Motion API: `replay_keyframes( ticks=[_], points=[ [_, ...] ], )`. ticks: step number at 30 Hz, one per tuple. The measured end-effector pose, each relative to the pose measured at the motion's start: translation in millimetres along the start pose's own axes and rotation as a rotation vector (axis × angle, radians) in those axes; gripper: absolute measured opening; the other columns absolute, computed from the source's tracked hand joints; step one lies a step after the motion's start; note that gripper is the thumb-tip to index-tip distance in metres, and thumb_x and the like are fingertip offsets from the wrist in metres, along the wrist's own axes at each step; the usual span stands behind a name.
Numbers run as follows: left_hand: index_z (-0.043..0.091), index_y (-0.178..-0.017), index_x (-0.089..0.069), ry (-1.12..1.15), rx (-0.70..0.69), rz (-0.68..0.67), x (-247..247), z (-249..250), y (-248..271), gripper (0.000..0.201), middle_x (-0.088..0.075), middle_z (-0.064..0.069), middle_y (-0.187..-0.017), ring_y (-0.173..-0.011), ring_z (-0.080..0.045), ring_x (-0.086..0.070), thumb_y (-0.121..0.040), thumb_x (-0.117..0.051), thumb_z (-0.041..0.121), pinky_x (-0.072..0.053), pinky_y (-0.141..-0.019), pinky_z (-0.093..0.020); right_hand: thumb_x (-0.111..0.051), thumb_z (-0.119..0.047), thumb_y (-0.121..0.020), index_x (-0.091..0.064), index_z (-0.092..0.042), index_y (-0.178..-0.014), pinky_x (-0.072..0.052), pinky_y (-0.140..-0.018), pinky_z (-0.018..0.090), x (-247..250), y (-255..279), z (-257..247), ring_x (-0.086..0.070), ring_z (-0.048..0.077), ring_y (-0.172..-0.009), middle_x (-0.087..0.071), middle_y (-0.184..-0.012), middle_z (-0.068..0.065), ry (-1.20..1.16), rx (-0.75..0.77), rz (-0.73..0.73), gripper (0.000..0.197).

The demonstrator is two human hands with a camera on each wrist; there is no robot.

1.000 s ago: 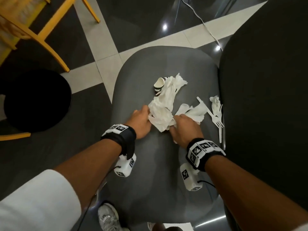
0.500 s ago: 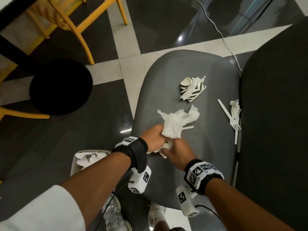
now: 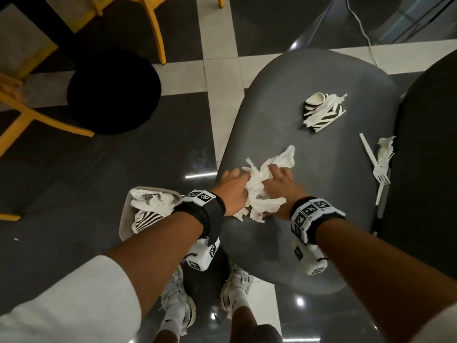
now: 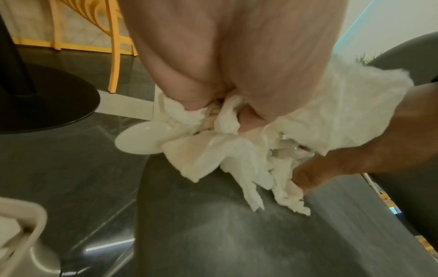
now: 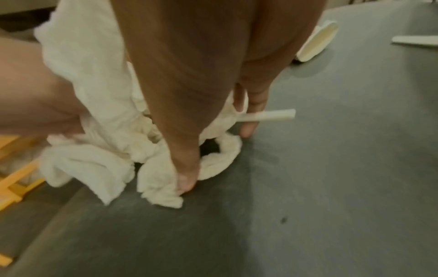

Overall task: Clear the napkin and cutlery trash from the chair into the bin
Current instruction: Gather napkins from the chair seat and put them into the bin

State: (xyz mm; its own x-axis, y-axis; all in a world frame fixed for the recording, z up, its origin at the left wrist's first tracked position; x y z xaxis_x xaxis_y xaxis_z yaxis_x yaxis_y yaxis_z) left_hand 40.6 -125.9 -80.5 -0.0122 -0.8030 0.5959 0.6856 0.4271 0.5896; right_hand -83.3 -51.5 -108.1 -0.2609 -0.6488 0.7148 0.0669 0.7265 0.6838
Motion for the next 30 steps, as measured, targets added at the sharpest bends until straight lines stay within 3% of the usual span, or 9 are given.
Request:
replay_keyframes(
  ticks=[4, 7, 10, 13, 17, 19, 25, 27, 30],
  points=[
    [0.016, -0.138, -0.033, 0.116, -0.031, 0.066, -11, -9, 14, 0.059, -0.041, -0.009, -0.134, -0.123, -0.031, -0.038, -0.085, -0.059, 0.021, -0.034, -0.107, -0.037, -0.063, -0.024, -0.086, -0.035, -0.012, -0.148, -0.039, -0.111, 0.051, -3, 13, -20, -0.043, 0.035, -0.135, -0.041, -0.149, 0.016, -0.198, 0.003, 0.037, 0.069],
    [0.017, -0.143, -0.027, 0.090, -0.026, 0.019, -21, -24, 24, 0.080, -0.036, -0.009, -0.132, -0.123, -0.033, -0.037, -0.078, -0.071, 0.027, -0.039, -0.105, -0.044, -0.065, -0.016, -0.089, -0.047, -0.004, -0.138, -0.046, -0.100, 0.038, -3, 16, -44, -0.055, 0.034, -0.122, -0.055, -0.135, 0.018, -0.256, -0.052, -0.029, 0.053],
    [0.016, -0.132, -0.042, 0.122, -0.006, 0.071, -16, -42, 36, 0.057, -0.035, -0.009, -0.124, -0.120, -0.030, -0.037, -0.082, -0.068, 0.023, -0.044, -0.102, -0.044, -0.064, -0.014, -0.087, -0.054, -0.003, -0.126, -0.047, -0.081, 0.026, -1, 15, -89, -0.066, 0.030, -0.106, -0.065, -0.116, 0.014, -0.356, -0.025, 0.043, 0.042],
    [0.019, -0.125, -0.050, 0.260, 0.047, 0.209, -1, -94, 59, 0.039, -0.039, -0.006, -0.120, -0.117, -0.028, -0.040, -0.087, -0.061, 0.023, -0.041, -0.104, -0.042, -0.055, -0.010, -0.095, -0.062, -0.004, -0.112, -0.047, -0.081, 0.027, 0, 4, -146, -0.067, 0.026, -0.096, -0.069, -0.103, 0.013, -0.586, -0.026, 0.122, 0.019],
    [0.022, -0.120, -0.052, 0.262, 0.156, 0.237, 8, -184, 93, 0.041, -0.041, -0.001, -0.118, -0.108, -0.021, -0.048, -0.083, -0.066, 0.031, -0.044, -0.101, -0.038, -0.053, -0.024, -0.095, -0.060, -0.015, -0.112, -0.044, -0.078, 0.024, -22, -45, -225, -0.064, 0.016, -0.092, -0.066, -0.100, -0.001, -0.595, 0.042, 0.042, 0.021],
    [0.021, -0.128, -0.046, 0.354, 0.248, 0.201, 0, -238, 102, 0.047, -0.038, 0.004, -0.121, -0.111, -0.019, -0.047, -0.086, -0.063, 0.032, -0.042, -0.104, -0.037, -0.052, -0.029, -0.094, -0.057, -0.020, -0.117, -0.051, -0.084, 0.029, -49, -83, -262, -0.067, 0.021, -0.101, -0.068, -0.108, -0.001, -0.523, 0.064, -0.017, 0.025],
    [0.019, -0.151, -0.024, 0.520, 0.344, 0.196, -45, -341, 87, 0.065, -0.047, 0.000, -0.143, -0.129, -0.018, -0.047, -0.092, -0.051, 0.011, -0.038, -0.104, -0.029, -0.049, -0.025, -0.095, -0.052, -0.005, -0.134, -0.037, -0.111, 0.036, -117, -171, -303, -0.048, 0.031, -0.129, -0.056, -0.134, 0.011, -0.359, -0.018, -0.059, 0.043],
    [0.019, -0.152, -0.027, 0.459, 0.293, 0.169, -62, -356, 77, 0.065, -0.037, -0.005, -0.154, -0.141, -0.025, -0.036, -0.093, -0.051, 0.010, -0.033, -0.114, -0.037, -0.047, -0.037, -0.089, -0.039, -0.005, -0.144, -0.039, -0.111, 0.040, -143, -188, -310, -0.044, 0.033, -0.132, -0.047, -0.141, 0.015, -0.317, -0.005, -0.093, 0.064],
    [0.033, -0.155, -0.020, 0.248, 0.243, 0.138, -89, -378, 72, 0.067, -0.016, 0.003, -0.165, -0.152, -0.024, -0.014, -0.094, -0.048, 0.026, -0.021, -0.121, -0.049, -0.055, -0.032, -0.089, -0.034, -0.006, -0.144, -0.040, -0.108, 0.039, -155, -178, -317, -0.047, 0.033, -0.131, -0.043, -0.143, 0.015, -0.336, 0.046, -0.131, 0.065]
  ],
)
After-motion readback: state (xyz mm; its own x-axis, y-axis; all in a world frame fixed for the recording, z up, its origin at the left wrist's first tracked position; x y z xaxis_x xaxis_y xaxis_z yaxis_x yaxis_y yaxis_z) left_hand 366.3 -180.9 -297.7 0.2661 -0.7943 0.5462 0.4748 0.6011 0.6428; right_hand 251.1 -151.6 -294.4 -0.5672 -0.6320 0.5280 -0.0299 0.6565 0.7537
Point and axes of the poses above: each hand's wrist, its own y-axis away from the middle knuckle, its own x-axis out of the back of the hand, z = x × y, the point moved 5 cm from there along -y, towards the middle knuckle
